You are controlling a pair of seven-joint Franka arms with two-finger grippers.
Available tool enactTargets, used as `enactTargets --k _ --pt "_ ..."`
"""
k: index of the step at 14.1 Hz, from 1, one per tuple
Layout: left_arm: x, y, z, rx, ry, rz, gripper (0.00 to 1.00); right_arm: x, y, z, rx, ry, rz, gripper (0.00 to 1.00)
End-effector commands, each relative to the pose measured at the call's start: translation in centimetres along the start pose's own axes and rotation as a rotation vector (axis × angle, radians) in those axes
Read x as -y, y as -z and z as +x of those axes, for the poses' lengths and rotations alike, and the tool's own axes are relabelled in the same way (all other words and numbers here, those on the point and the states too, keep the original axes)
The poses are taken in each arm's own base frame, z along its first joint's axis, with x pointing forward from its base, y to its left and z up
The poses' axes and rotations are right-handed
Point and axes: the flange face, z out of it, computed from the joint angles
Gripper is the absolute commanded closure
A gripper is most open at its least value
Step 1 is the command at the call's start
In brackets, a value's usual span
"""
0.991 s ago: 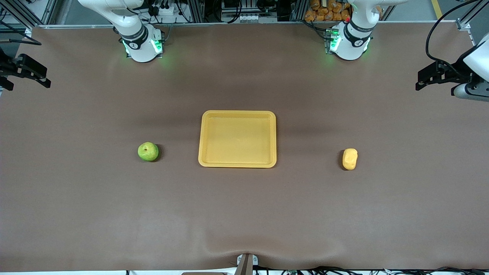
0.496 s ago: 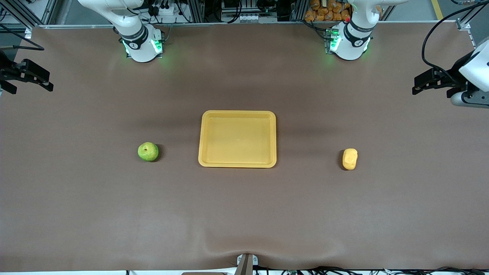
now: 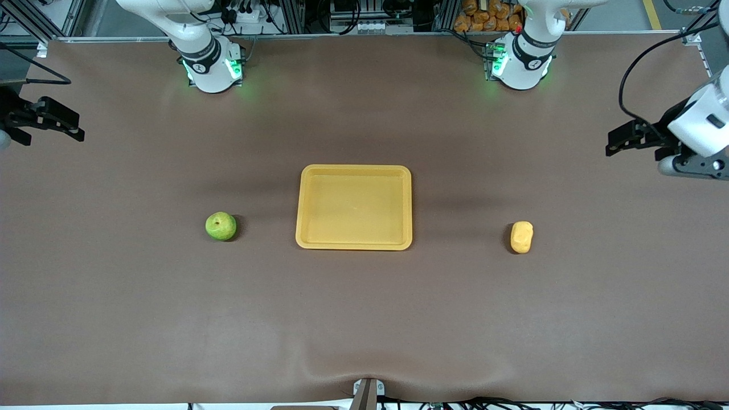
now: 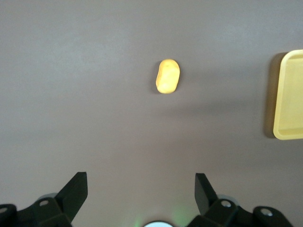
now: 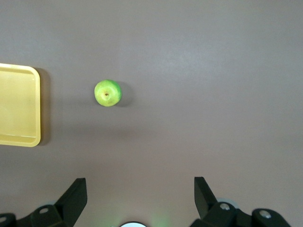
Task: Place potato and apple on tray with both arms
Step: 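Reach the left gripper to the potato while the right gripper approaches the apple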
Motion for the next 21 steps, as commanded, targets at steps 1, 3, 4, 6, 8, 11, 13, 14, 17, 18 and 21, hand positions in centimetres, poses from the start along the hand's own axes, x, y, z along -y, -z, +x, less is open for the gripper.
enactTargets --k 1,3,4,6,8,11,13,14,17,18,21 --pt "0.0 -2.6 0.2 -0.025 0.009 0.021 0.0 -0.1 -0.9 0.9 0.035 0.009 -0.016 0.0" --pt "0.0 -4.8 0.7 -0.044 0.008 0.022 0.0 -0.2 -1.2 1.2 0.043 0.009 -0.018 0.0" --pt "-0.1 -5.9 0.8 -0.053 0.007 0.021 0.0 -0.3 -1.6 1.4 0.049 0.007 -0.018 0.0" --pt "-0.2 -7.9 1.3 -0.061 0.008 0.019 0.0 -0.4 -1.8 1.5 0.054 -0.001 -0.017 0.0" --pt "-0.4 -10.2 2.4 -0.039 0.022 0.014 0.0 -0.3 -2.4 1.9 0.063 -0.001 -0.004 0.0" --pt "-2.0 -13.9 4.2 -0.035 0.046 0.007 0.0 0.3 -3.9 2.9 0.086 0.006 0.003 0.0" --pt "-3.1 -16.6 4.8 -0.04 0.06 0.002 0.0 1.0 -5.0 3.7 0.097 0.014 0.044 0.0" --pt "-3.6 -17.9 4.8 -0.042 0.055 0.001 0.0 1.2 -5.5 4.0 0.104 0.008 0.056 0.0" --pt "-3.8 -21.7 5.5 -0.054 0.051 -0.006 0.0 1.4 -7.1 4.9 0.132 -0.012 0.059 0.0" --pt "-3.8 -22.9 5.8 -0.054 0.051 -0.008 0.0 1.7 -7.5 5.2 0.132 -0.022 0.058 0.0" --pt "-4.0 -25.4 6.5 -0.066 0.058 -0.014 0.0 2.9 -8.5 5.8 0.149 -0.048 0.052 0.0"
